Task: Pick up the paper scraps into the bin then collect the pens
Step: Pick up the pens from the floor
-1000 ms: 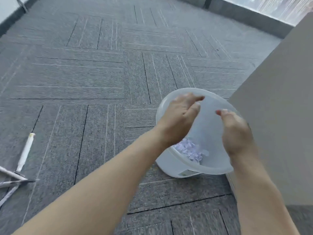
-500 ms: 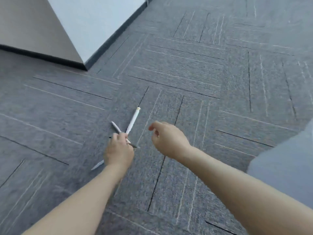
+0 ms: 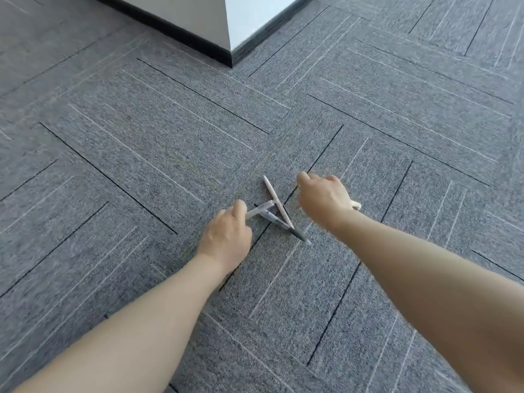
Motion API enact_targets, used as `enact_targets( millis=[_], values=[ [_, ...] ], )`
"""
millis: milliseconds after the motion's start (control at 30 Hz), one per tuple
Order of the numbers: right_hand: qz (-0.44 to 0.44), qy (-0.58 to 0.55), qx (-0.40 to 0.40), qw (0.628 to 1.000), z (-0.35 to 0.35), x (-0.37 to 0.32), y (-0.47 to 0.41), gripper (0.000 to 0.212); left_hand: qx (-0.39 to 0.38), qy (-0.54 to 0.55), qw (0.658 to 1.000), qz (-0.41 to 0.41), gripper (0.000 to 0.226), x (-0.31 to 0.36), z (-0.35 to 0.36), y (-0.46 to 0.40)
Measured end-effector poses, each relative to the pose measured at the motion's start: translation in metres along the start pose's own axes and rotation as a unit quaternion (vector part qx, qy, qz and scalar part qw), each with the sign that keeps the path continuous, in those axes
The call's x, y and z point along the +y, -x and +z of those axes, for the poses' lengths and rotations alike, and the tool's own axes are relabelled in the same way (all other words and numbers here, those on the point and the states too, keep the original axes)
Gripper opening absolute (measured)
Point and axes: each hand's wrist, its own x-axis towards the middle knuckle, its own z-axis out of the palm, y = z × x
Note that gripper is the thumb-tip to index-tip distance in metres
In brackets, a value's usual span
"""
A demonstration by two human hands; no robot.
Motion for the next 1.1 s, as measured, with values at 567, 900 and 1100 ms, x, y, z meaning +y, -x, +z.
enact_targets(
  millis=[567,900,1100],
  values=[
    [0.093,-0.194,-0.091,0.972,0.008,-0.006,-0.01,0.013,-0.08,-0.017,0.985,0.152,0.014,-0.007,0.007,-0.024],
    [0.2,-0.31,-0.047,0.928,-0.052,0.033,0.029,0.012,-0.168,-0.115,0.977,0.065,0.022,0.017,-0.007,0.001],
    [0.189,-0.346,-0.099,0.914,-0.078,0.027,0.068,0.012,-0.255,-0.137,0.949,0.122,0.039,0.003,-0.014,0.037]
  ],
)
